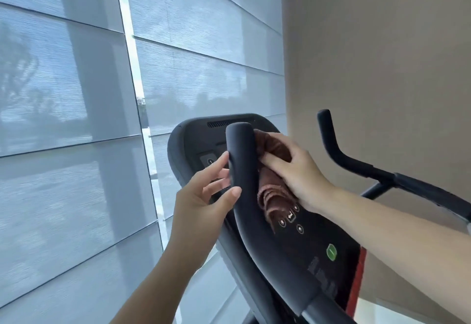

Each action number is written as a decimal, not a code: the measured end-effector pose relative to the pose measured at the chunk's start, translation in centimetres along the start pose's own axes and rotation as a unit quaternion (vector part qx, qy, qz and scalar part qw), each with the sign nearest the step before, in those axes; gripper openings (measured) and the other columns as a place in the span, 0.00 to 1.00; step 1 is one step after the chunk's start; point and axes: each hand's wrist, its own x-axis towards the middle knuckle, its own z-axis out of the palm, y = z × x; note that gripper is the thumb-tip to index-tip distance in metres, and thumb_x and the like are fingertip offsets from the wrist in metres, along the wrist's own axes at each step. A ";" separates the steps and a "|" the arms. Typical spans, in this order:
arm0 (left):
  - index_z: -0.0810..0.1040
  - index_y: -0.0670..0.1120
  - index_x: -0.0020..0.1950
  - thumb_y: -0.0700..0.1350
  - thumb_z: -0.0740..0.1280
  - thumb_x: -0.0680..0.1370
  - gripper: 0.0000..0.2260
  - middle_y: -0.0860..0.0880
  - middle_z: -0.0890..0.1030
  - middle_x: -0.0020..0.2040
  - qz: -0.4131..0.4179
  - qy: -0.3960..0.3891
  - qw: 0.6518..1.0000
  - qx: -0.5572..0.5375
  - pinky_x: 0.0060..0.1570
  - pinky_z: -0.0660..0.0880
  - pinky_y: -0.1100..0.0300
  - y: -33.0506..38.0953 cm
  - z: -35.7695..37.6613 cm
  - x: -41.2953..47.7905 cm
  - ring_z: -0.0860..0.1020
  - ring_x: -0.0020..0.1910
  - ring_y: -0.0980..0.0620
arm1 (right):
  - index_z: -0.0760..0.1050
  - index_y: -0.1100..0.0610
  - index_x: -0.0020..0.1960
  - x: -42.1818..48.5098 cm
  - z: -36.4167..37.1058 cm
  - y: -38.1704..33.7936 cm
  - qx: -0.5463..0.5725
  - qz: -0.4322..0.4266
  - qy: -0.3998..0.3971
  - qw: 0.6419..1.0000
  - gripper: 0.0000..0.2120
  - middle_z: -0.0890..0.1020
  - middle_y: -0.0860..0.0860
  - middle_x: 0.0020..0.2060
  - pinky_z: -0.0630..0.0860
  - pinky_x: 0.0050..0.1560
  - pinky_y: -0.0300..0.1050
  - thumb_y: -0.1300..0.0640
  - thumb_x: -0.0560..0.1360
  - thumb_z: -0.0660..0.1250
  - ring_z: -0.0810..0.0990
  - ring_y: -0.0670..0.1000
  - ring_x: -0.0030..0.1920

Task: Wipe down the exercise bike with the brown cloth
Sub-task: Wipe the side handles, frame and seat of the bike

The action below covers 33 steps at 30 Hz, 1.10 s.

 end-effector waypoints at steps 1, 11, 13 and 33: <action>0.77 0.58 0.57 0.32 0.69 0.71 0.23 0.61 0.80 0.41 -0.005 0.005 1.000 0.000 0.51 0.75 0.54 -0.1 0.0 -0.1 0.79 0.49 0.56 | 0.77 0.48 0.51 -0.2 0.4 0.6 0.019 0.018 -0.028 0.999 0.13 0.83 0.46 0.46 0.73 0.56 0.41 0.64 0.72 0.68 0.80 0.44 0.50; 0.79 0.58 0.53 0.31 0.68 0.71 0.22 0.58 0.80 0.37 -0.020 0.022 1.000 -0.009 0.39 0.77 0.64 0.3 0.3 0.1 0.79 0.42 0.57 | 0.78 0.48 0.50 -0.8 -1.5 0.8 0.022 -0.005 -0.049 0.999 0.11 0.84 0.46 0.44 0.74 0.54 0.41 0.62 0.72 0.68 0.80 0.45 0.49; 0.79 0.58 0.53 0.31 0.68 0.71 0.21 0.56 0.80 0.39 -0.023 0.024 0.999 -0.009 0.38 0.76 0.64 0.4 0.4 0.0 0.78 0.42 0.56 | 0.77 0.48 0.50 0.6 0.2 0.4 0.103 -0.005 -0.016 0.994 0.12 0.82 0.46 0.43 0.75 0.54 0.40 0.64 0.74 0.66 0.80 0.45 0.47; 0.78 0.55 0.55 0.32 0.67 0.72 0.20 0.57 0.83 0.39 -0.028 0.015 0.999 -0.029 0.37 0.75 0.68 0.6 0.4 -0.4 0.80 0.44 0.60 | 0.73 0.45 0.58 -4.3 -0.3 1.1 0.004 -0.030 -0.073 0.997 0.22 0.80 0.34 0.53 0.66 0.53 0.24 0.69 0.73 0.66 0.75 0.34 0.55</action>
